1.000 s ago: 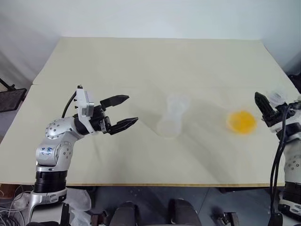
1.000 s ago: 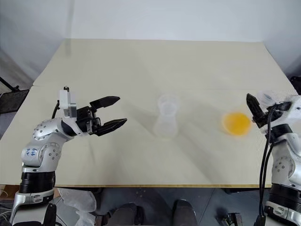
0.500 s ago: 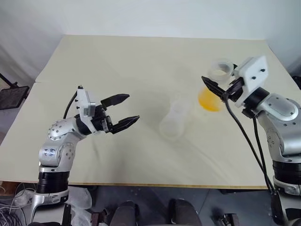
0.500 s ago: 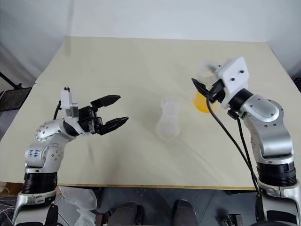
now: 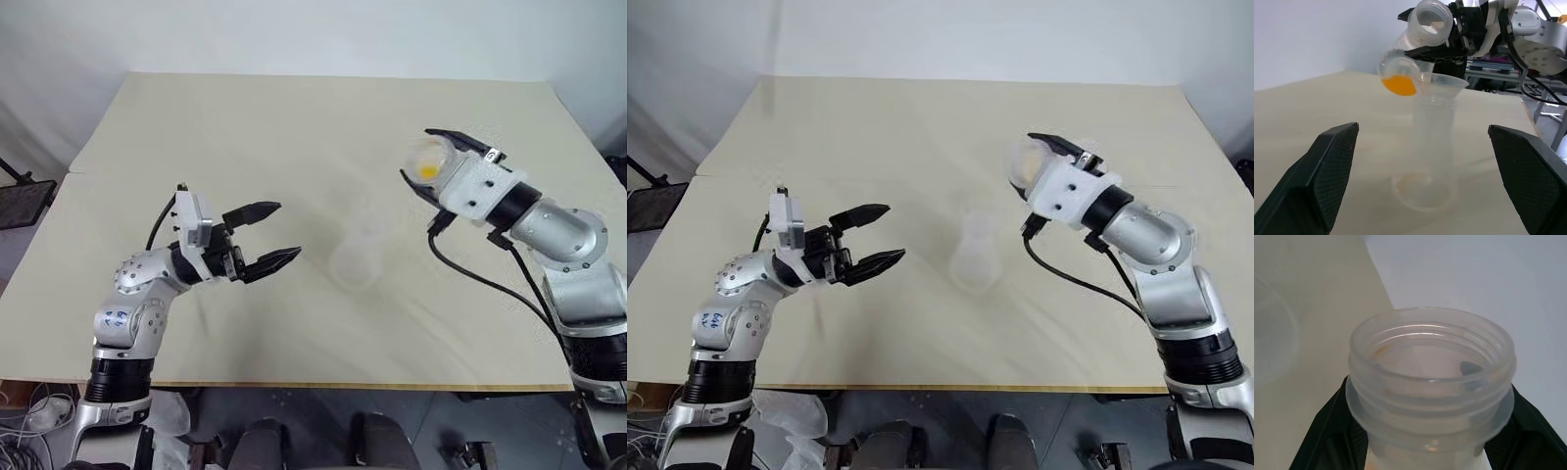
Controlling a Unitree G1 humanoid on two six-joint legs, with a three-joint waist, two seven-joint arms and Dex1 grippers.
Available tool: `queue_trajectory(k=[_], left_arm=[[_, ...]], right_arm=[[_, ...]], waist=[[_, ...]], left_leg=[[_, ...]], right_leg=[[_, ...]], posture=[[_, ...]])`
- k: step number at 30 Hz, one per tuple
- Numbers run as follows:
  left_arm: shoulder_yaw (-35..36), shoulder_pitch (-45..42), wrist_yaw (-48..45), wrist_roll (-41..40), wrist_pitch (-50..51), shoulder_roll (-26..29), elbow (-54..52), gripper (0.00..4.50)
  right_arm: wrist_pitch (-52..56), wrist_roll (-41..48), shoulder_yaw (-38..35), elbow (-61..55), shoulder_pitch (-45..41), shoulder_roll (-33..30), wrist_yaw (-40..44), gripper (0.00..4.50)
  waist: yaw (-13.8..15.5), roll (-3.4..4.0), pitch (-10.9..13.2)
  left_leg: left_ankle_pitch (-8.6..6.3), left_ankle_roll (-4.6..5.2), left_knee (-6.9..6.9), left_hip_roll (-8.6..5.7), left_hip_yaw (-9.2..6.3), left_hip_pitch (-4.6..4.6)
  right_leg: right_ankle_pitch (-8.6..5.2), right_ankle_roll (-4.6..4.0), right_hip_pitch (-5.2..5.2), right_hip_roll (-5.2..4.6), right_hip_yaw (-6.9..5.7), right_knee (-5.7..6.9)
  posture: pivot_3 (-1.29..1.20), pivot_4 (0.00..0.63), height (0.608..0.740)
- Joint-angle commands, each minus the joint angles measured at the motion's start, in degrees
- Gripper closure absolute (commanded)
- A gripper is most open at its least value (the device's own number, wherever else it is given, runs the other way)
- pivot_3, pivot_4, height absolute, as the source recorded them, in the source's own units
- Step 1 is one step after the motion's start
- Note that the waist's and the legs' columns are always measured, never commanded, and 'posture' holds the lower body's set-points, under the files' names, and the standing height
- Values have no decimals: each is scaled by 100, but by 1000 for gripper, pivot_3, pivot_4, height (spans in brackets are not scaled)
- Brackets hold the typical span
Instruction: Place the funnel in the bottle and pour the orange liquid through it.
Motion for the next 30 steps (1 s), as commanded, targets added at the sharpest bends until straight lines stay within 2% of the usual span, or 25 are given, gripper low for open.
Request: queue_trajectory(k=[1, 11, 30], left_arm=[[-26, -22, -42, 6, -141, -24, -114, 0], [-91, -47, -26, 48, -212, -92, -79, 0], [-146, -168, 28, 79, -306, -155, 3, 0]], right_arm=[[-550, -281, -52, 8, -39, -30, -91, 2034], [-1408, -1286, 87, 430, -194, -11, -506, 2034], [-2289, -2335, 196, 659, -407, -25, -912, 2034]], waist=[[6, 0, 0], [0, 0, 0], [-8, 0, 0]], left_leg=[[0, 0, 0, 0, 0, 0], [0, 0, 0, 1, -11, -1], [0, 0, 0, 1, -28, -1]], right_leg=[[0, 0, 0, 0, 0, 0], [0, 0, 0, -1, -1, 0], [0, 0, 0, 0, -1, 0]], posture=[[0, 150, 740], [0, 150, 740], [0, 150, 740]])
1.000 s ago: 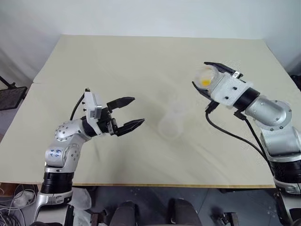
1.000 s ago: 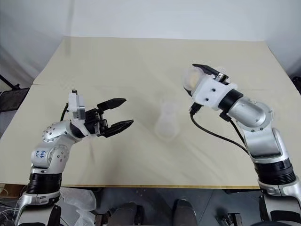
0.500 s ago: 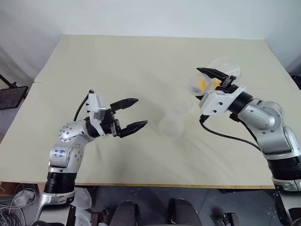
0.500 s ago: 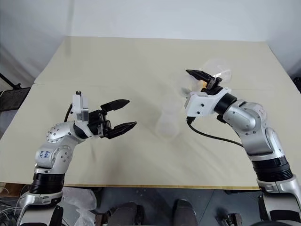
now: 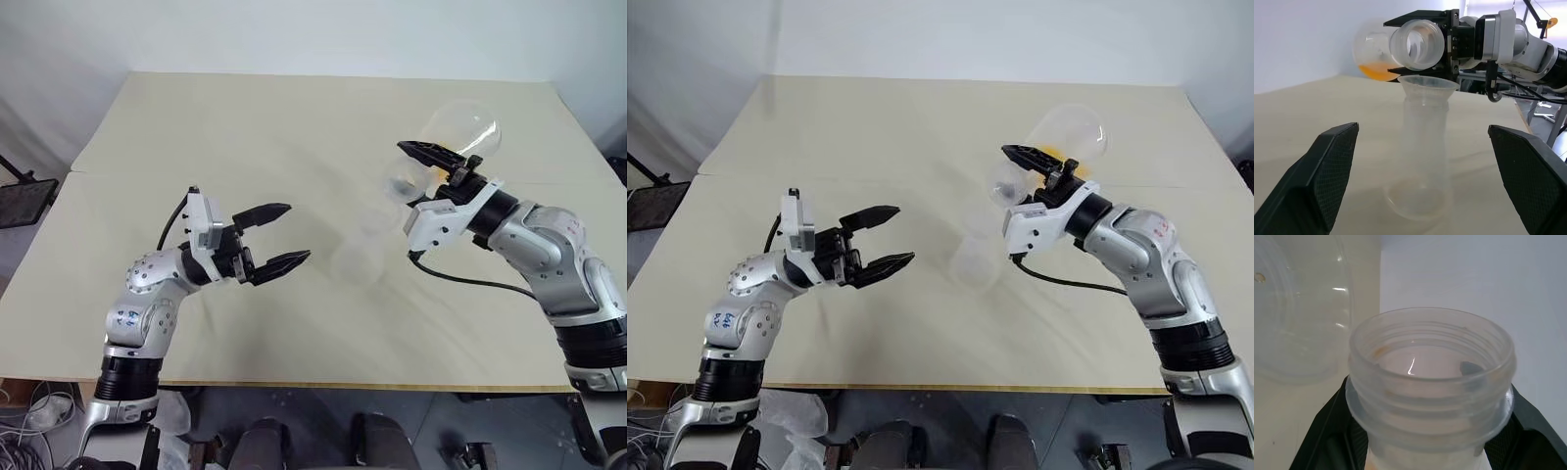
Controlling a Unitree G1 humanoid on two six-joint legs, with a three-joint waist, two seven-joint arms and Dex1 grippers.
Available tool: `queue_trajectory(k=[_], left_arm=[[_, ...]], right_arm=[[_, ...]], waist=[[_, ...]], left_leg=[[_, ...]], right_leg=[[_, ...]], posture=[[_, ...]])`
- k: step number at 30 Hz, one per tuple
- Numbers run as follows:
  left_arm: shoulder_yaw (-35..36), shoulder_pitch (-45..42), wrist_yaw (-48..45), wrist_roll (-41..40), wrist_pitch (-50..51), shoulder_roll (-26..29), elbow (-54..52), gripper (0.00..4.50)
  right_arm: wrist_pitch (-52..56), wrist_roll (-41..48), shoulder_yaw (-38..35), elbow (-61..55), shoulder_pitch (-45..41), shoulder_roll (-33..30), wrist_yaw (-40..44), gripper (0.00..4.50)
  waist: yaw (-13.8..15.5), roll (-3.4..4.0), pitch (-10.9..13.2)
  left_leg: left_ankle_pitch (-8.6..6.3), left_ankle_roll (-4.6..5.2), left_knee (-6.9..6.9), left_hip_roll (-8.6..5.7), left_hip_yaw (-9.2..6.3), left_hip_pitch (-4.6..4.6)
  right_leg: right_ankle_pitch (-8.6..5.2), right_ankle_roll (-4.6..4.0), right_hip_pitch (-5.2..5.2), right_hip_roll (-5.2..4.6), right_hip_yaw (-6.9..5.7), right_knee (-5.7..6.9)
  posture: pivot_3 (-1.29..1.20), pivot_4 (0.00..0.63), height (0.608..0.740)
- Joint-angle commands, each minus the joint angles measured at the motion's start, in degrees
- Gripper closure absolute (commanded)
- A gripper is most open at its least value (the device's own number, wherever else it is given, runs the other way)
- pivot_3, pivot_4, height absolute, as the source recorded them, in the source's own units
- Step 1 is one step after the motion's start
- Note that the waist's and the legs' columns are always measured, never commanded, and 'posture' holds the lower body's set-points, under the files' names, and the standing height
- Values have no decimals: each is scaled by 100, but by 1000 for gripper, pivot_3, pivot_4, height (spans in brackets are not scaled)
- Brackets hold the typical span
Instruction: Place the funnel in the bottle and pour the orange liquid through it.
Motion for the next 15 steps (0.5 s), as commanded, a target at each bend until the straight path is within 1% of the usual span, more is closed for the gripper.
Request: queue_trajectory(k=[1, 15], left_arm=[[6, -64, 21, 32, -114, -28, -57, 0], [21, -39, 84, 63, -168, -102, -50, 0]], right_arm=[[-166, -94, -85, -72, -165, -51, -182, 2034], [-441, -460, -34, 40, -328, -95, -277, 2034]], waist=[[-3, 0, 0], [-110, 0, 0]], left_leg=[[0, 0, 0, 0, 0, 0], [0, 0, -1, 0, -4, -1]], right_leg=[[0, 0, 0, 0, 0, 0], [0, 0, 0, 0, -1, 0]], posture=[[0, 150, 740], [0, 150, 740]])
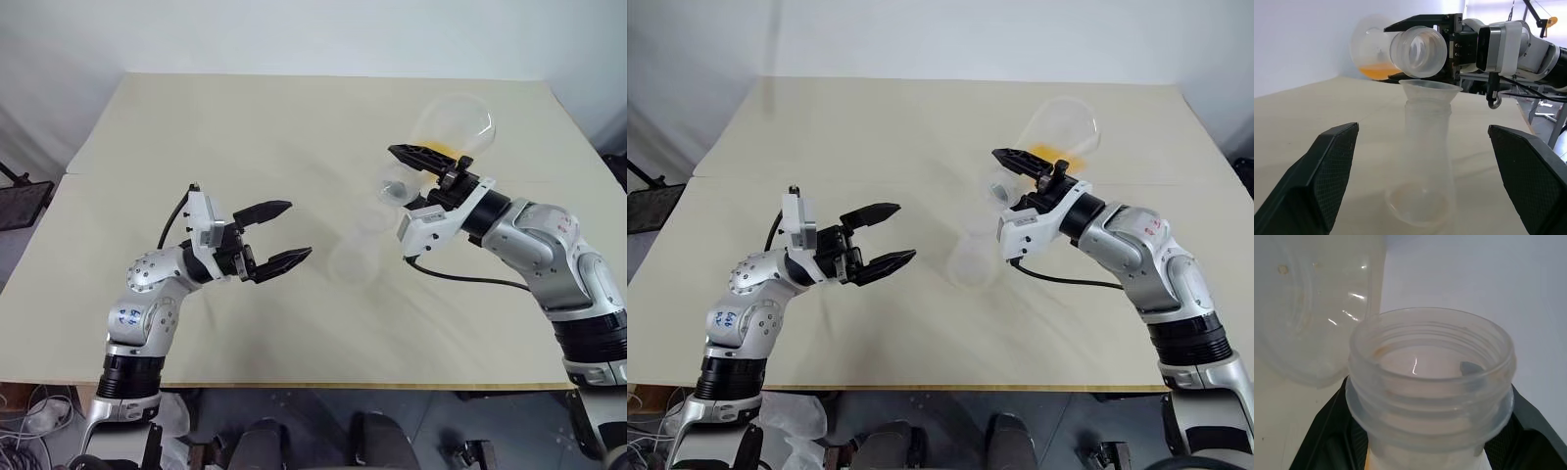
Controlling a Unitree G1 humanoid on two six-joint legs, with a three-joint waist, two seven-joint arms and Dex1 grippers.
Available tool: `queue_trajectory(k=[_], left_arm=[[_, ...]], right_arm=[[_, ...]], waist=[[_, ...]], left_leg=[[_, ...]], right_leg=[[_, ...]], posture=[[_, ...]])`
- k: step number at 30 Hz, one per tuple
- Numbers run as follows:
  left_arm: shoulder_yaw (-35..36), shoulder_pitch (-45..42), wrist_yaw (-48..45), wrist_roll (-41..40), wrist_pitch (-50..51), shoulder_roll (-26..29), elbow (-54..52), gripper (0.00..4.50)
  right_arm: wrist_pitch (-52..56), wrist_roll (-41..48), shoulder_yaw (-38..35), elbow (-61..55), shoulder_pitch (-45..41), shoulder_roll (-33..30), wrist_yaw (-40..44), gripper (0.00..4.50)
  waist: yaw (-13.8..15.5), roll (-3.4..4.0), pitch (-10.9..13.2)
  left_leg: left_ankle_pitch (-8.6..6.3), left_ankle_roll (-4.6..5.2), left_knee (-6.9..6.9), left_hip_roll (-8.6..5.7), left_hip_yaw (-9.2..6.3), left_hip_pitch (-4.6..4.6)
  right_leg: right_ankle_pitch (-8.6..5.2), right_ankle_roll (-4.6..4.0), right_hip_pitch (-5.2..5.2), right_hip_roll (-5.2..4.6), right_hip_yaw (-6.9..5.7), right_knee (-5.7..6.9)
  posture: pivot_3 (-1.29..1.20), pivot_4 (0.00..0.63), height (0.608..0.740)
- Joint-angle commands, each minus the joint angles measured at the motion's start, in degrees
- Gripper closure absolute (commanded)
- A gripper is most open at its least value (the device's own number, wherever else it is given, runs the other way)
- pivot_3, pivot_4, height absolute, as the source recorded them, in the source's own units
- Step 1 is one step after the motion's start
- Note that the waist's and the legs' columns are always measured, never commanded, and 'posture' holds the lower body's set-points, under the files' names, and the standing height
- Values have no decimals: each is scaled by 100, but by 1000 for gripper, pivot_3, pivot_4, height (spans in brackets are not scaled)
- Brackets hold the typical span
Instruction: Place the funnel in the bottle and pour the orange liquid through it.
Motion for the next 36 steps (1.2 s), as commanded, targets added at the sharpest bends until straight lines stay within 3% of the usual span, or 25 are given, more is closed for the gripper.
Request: queue_trajectory(k=[1, 36], left_arm=[[20, -29, 13, 2, -134, -52, -57, 0], [15, 21, 52, 39, -225, -180, -13, 0]], right_arm=[[-97, -56, -129, -126, -175, -95, -183, 2034], [-392, -633, -72, -60, -367, -96, -568, 2034]], waist=[[-19, 0, 0], [-21, 0, 0]], left_leg=[[0, 0, 0, 0, 0, 0], [0, 0, -1, 1, -2, 0]], right_leg=[[0, 0, 0, 0, 0, 0], [0, 0, 0, 0, 0, 0]], posture=[[0, 150, 740], [0, 150, 740]])
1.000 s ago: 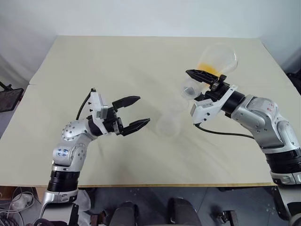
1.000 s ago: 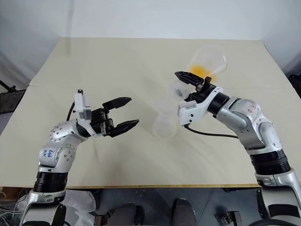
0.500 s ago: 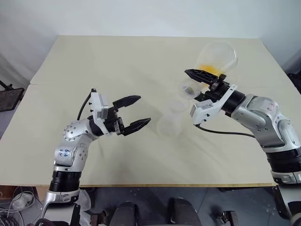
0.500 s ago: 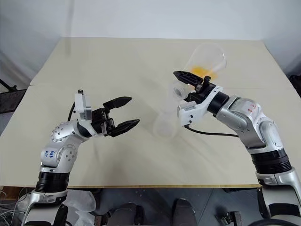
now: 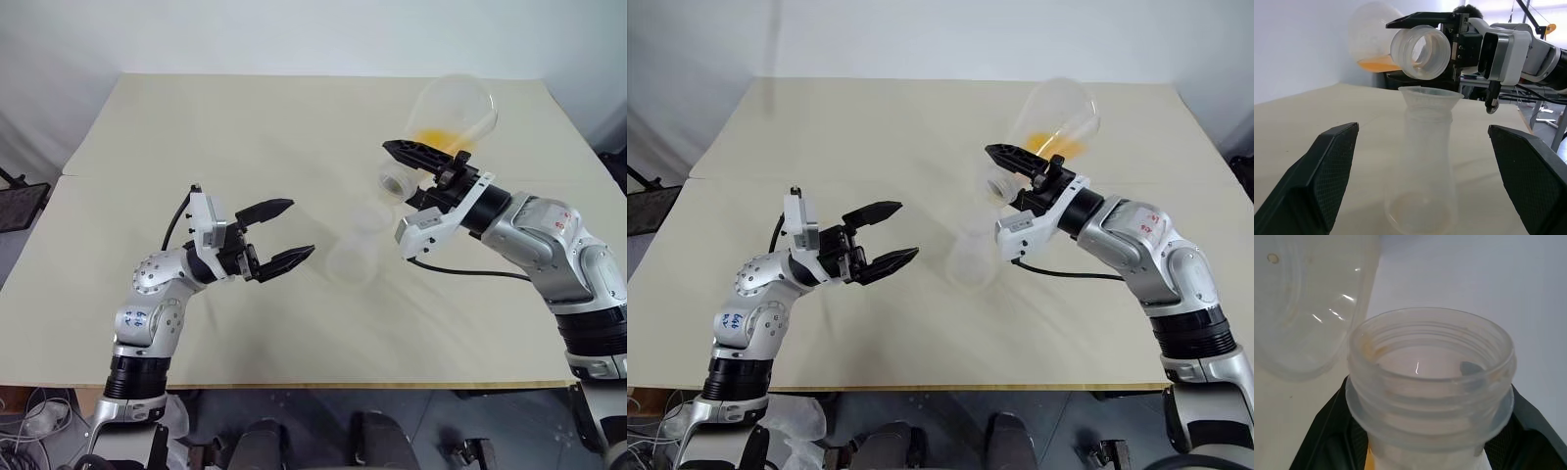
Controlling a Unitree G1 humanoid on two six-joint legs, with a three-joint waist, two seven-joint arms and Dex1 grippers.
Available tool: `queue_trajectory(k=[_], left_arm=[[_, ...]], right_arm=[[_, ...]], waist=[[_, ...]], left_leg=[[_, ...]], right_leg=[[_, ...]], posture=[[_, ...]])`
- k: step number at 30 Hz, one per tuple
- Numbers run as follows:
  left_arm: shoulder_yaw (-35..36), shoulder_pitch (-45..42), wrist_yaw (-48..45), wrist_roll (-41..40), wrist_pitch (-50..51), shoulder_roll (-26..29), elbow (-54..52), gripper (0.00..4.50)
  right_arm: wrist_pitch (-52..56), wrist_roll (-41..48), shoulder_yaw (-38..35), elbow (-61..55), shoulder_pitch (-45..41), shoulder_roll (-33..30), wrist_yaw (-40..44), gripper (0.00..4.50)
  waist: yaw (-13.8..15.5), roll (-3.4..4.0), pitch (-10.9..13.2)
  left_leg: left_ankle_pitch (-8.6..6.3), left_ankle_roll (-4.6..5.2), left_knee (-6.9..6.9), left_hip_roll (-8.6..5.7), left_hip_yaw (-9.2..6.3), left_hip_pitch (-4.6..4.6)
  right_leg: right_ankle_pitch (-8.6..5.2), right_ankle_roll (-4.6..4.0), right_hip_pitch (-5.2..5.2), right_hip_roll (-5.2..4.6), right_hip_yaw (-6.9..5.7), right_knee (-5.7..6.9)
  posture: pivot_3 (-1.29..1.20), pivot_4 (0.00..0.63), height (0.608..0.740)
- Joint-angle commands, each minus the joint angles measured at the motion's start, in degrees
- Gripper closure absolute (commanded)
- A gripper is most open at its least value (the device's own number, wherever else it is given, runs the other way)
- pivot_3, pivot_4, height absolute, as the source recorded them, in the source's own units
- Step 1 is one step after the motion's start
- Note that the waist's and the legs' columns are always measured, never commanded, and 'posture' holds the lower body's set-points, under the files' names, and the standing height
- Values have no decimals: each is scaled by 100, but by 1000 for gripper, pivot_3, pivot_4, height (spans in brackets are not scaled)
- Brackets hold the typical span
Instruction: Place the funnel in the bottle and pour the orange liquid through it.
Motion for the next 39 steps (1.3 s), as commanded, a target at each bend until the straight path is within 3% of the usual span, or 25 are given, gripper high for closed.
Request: queue_trajectory(k=[1, 39], left_arm=[[20, 9, 5, -4, -90, -7, -46, 0], [28, -19, 16, 1, -212, -58, 32, 0]], right_arm=[[-10, -53, -79, -89, -164, -26, -201, 2034], [-200, -411, -52, 105, -288, -78, -571, 2034]], waist=[[1, 0, 0], [-1, 0, 0]], left_leg=[[0, 0, 0, 0, 0, 0], [0, 0, 0, 0, 0, 0]], right_leg=[[0, 0, 0, 0, 0, 0], [0, 0, 0, 0, 0, 0]], posture=[[0, 150, 740], [0, 150, 740]])
